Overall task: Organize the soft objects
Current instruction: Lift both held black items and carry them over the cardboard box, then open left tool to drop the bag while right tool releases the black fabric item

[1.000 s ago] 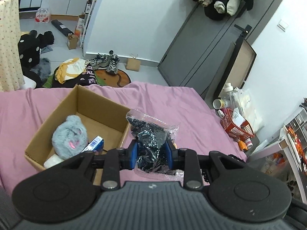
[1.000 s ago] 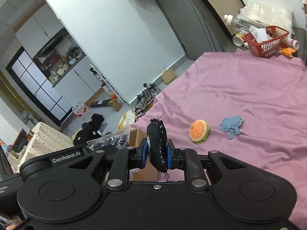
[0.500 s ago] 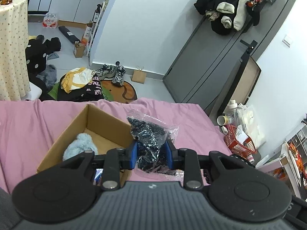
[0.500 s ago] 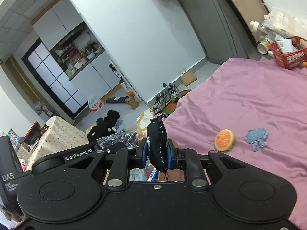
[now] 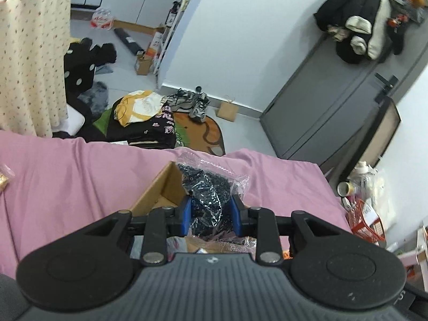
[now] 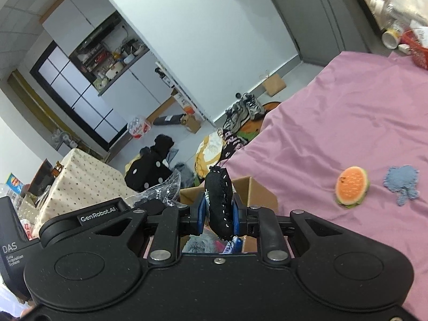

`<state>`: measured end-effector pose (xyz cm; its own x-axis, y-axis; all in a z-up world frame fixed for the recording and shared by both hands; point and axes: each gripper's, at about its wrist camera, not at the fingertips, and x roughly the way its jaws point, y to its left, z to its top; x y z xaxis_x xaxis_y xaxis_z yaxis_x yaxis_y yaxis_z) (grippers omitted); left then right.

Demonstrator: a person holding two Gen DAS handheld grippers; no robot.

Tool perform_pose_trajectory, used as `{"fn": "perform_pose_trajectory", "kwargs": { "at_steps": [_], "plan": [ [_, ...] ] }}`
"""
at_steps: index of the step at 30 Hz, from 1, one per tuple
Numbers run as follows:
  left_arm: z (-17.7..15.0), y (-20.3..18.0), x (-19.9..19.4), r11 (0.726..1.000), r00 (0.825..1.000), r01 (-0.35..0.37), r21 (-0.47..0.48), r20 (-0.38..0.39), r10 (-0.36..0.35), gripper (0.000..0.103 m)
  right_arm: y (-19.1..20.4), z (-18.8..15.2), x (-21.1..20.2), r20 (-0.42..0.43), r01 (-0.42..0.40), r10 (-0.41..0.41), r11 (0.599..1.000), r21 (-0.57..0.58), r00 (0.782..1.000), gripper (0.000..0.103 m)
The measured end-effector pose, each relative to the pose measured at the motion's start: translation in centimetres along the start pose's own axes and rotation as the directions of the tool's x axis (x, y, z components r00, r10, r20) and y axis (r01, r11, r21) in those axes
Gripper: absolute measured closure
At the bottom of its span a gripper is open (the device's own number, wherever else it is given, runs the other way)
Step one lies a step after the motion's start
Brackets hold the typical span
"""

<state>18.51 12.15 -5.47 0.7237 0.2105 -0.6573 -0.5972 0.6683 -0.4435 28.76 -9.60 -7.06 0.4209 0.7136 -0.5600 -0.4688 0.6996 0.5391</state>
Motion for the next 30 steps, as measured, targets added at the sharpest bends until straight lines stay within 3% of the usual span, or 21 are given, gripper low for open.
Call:
{"fn": "perform_pose_trajectory", "kwargs": {
  "at_steps": [11,17,22,25,27,30],
  "plan": [
    [0.7,2.0,5.5,0.990,0.987,-0.136,-0.040,-0.097,0.131,0.070,1.1,0.3,5.9,-0.104,0.004,-0.007,1.000,-0.027,0.995,0.083],
    [2.0,3.2,5.0,0.987,0.992,-0.115,-0.113,-0.068,0.108,0.064,1.9,0.1,8.3,-0.148,0.009,-0.017,0.998,-0.059,0.989,0.079],
    [2.9,3.0,4.6,0.988,0.994,-0.105,-0.112,-0.053,0.099,0.058,1.8,0.0,9.6,-0.184,0.004,-0.012,0.999,-0.048,0.983,0.078],
    [3.6,3.0,4.6,0.987,0.990,-0.135,-0.092,-0.047,0.131,0.056,1.8,0.1,9.5,-0.202,0.007,-0.015,0.999,-0.044,0.979,0.077],
    [3.8,3.0,4.4,0.985,0.990,-0.136,-0.101,-0.038,0.133,0.054,1.8,0.3,9.2,-0.209,0.005,-0.015,0.999,-0.048,0.978,0.074],
    [3.7,2.8,4.1,0.985,0.990,-0.139,-0.103,-0.034,0.136,0.049,1.7,0.6,8.1,-0.201,-0.013,0.002,0.999,-0.052,0.980,0.060]
  ]
}}
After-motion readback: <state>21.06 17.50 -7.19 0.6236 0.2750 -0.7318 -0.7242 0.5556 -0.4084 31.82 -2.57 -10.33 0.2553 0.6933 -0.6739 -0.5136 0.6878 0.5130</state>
